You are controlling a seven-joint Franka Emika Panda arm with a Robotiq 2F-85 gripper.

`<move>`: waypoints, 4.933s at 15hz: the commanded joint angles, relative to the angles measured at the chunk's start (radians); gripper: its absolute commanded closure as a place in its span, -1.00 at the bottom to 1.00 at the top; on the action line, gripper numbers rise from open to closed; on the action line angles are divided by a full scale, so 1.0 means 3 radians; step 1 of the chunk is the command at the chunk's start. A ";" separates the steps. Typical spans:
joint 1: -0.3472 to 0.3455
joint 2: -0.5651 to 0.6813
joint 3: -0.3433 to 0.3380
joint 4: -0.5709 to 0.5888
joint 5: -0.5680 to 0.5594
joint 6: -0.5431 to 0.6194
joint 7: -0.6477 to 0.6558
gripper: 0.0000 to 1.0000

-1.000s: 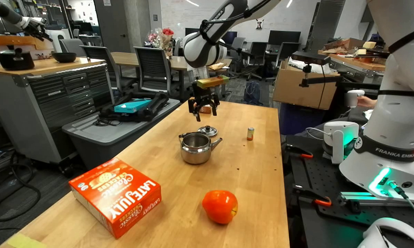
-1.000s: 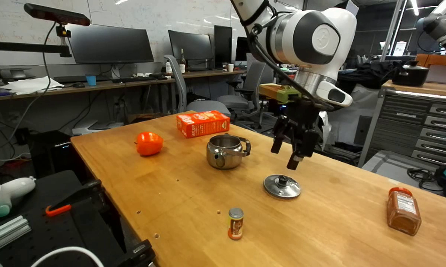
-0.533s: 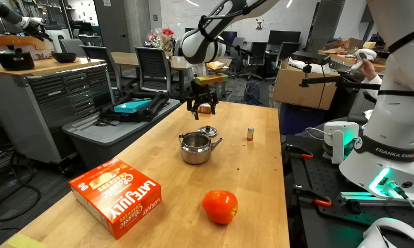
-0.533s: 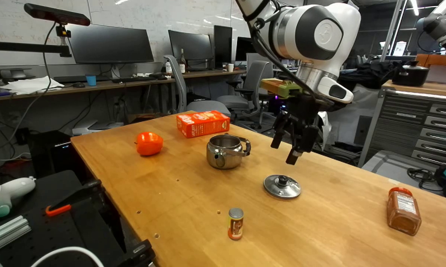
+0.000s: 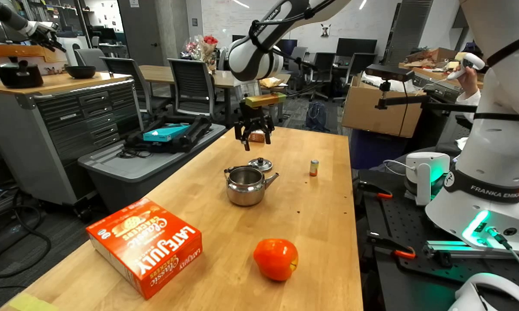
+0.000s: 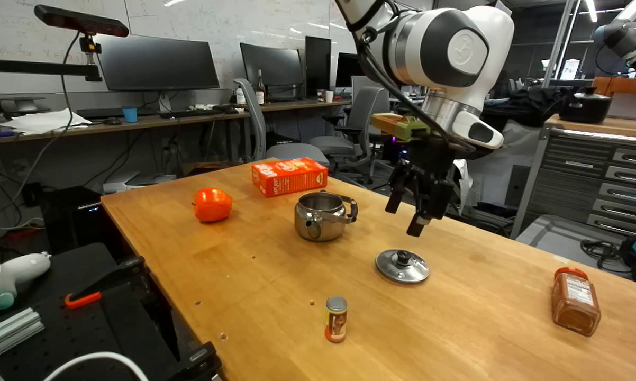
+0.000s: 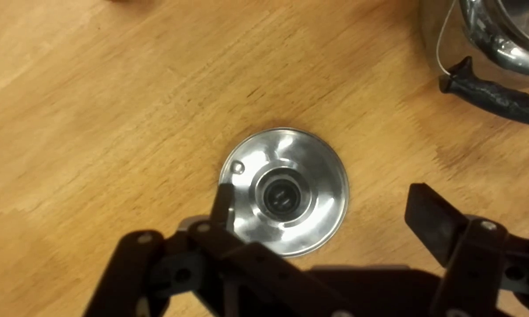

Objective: Pick the lid and put it on the tea pot

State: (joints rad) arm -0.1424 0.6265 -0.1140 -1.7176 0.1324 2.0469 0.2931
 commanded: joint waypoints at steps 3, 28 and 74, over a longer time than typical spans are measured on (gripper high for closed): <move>0.0026 0.0014 -0.0058 -0.0085 0.0025 0.0124 0.0043 -1.00; 0.0031 0.0196 -0.0080 -0.0254 -0.0081 0.0686 -0.0042 0.39; 0.0354 -0.0729 -0.0066 -0.0885 0.0041 0.0945 0.0362 0.86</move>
State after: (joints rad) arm -0.0651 0.4601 -0.1209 -1.9577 0.1714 2.3560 0.3448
